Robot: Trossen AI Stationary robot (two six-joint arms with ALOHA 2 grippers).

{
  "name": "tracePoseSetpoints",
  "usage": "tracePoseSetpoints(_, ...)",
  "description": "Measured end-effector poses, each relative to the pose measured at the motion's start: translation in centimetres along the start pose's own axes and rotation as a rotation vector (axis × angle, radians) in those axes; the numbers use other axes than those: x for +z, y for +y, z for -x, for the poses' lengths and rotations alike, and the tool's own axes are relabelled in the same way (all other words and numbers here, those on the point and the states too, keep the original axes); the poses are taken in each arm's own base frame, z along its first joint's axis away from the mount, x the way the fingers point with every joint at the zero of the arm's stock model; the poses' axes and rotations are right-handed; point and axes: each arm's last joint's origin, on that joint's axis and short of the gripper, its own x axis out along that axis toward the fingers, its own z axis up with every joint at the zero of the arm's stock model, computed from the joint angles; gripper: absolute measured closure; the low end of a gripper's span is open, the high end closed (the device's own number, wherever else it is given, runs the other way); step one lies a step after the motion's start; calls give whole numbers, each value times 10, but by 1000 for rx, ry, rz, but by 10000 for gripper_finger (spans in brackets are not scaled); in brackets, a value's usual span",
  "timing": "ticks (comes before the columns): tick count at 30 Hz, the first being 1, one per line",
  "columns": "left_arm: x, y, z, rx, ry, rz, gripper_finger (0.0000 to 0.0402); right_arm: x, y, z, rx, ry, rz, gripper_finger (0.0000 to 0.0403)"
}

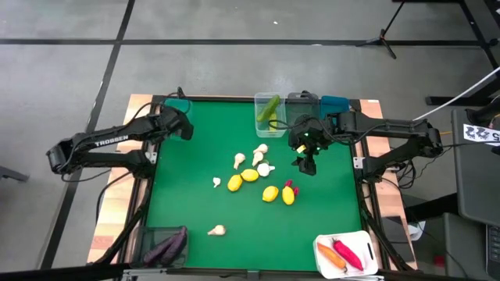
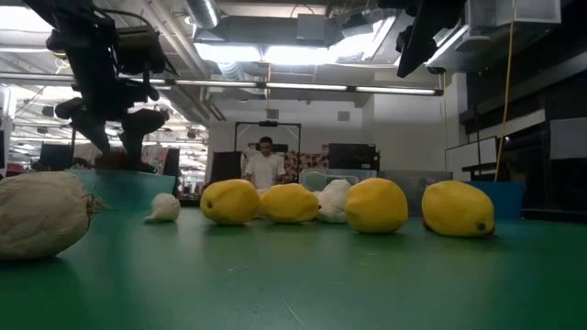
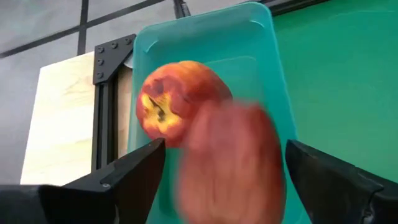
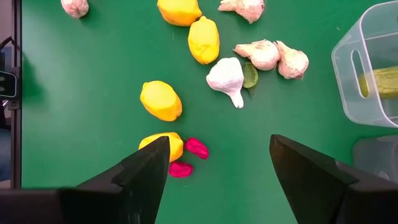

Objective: Sort produce into baskets
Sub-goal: Put the red apple into the green bin, then put the yellow lemon into the blue bin

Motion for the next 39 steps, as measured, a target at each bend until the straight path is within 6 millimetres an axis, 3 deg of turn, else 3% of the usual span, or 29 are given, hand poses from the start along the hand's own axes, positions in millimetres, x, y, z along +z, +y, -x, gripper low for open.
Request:
tracePoseSetpoints(7,0,0,0,-12,10,0,44,0,1,0,3,0,1,125)
tracePoseSetpoints(14,-6,-14,10,-213,84,-109,45,-5,31,-27,56,-68,123,125)
tracePoseSetpoints(20,-3,-32,35,-435,86,-145,49,-31,67,-58,-21,-67,244,125)
tracePoseSetpoints(25,-2,-53,59,-659,10,-112,51,-57,78,-85,-51,-46,222,125)
tracePoseSetpoints(31,-4,-74,91,-926,-105,-62,52,-79,73,-105,-126,-44,56,125)
tracePoseSetpoints(36,-11,-83,116,-1088,-178,-55,52,-86,66,-115,-250,-107,-243,125)
tracePoseSetpoints(39,-17,-85,125,-1124,-206,-69,52,-85,75,-125,-242,-162,-335,125)
